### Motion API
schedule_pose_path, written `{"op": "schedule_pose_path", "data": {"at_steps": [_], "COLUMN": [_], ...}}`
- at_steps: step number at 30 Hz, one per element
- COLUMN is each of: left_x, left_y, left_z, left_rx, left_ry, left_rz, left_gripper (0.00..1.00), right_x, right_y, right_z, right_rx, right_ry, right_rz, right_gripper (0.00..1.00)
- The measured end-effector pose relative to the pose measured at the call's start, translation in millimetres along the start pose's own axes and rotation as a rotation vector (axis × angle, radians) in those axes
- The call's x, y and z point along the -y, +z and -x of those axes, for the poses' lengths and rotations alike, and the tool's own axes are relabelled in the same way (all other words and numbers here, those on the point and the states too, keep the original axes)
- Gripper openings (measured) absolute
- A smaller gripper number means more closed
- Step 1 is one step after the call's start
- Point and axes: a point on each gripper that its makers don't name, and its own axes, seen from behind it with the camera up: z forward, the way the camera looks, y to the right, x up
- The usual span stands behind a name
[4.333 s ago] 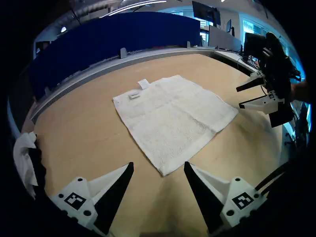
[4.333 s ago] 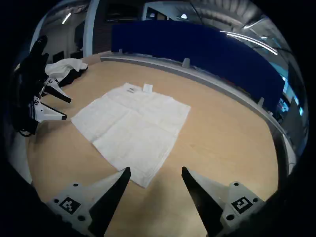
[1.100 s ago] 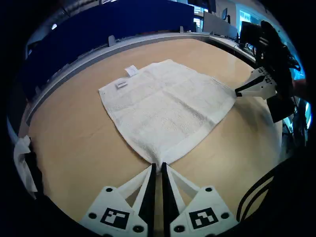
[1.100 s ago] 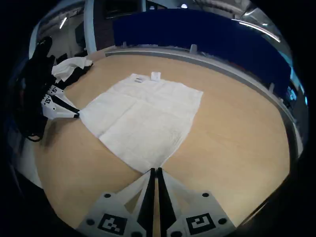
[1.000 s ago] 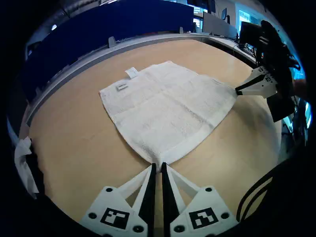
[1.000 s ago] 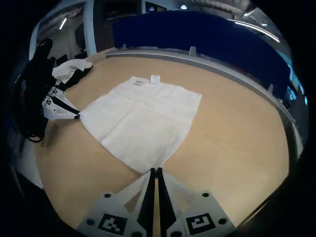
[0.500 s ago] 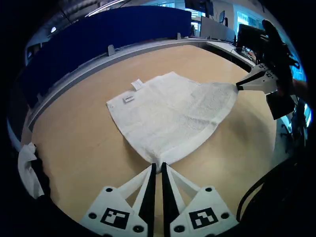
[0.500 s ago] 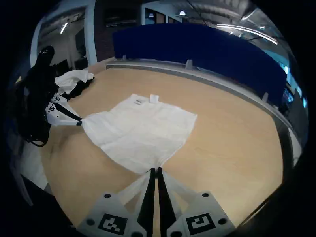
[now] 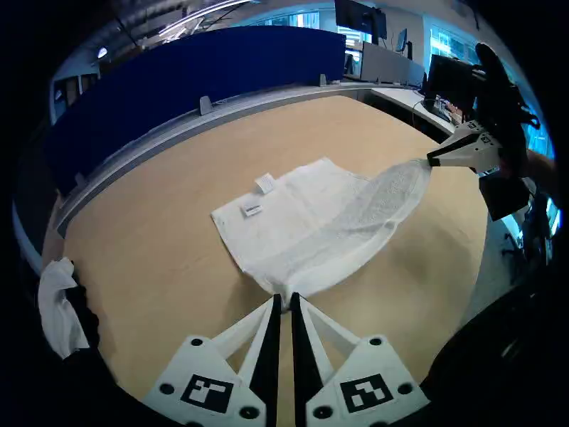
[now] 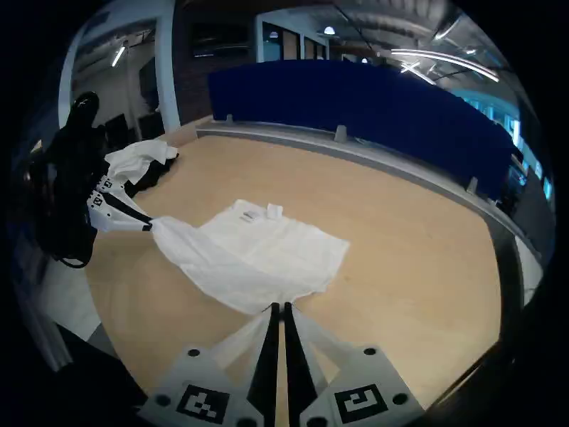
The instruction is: Fold towel
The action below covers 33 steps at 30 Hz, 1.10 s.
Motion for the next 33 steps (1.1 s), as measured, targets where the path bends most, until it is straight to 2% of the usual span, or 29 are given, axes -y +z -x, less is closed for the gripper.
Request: {"op": "schedule_pose_path", "data": {"at_steps": [9, 18, 24, 33], "left_x": [-7.3, -6.7, 3.1, 25.5], "left_y": [-19.8, -12.9, -3.8, 16.9], "left_z": [-4, -5, -16, -36], "left_rx": [-0.001, 0.006, -0.002, -0.008], "left_ry": [-0.014, -0.029, -0.041, -0.034], "left_rz": [0.001, -0.004, -0.013, -0.031], "left_gripper": [0.10, 0.10, 0.10, 0.10], "right_x": [8, 4, -10, -35], "right_y": [-18.8, -11.7, -0.1, 31.2], "right_z": [-6, -3, -13, -29], "right_rx": [-0.006, 0.013, 0.012, 0.014], "right_ry": [0.022, 0.020, 0.026, 0.034], "right_rz": [-0.014, -0.006, 0.006, 0.015], "right_gripper": [0.04, 0.04, 0.04, 0.04]}}
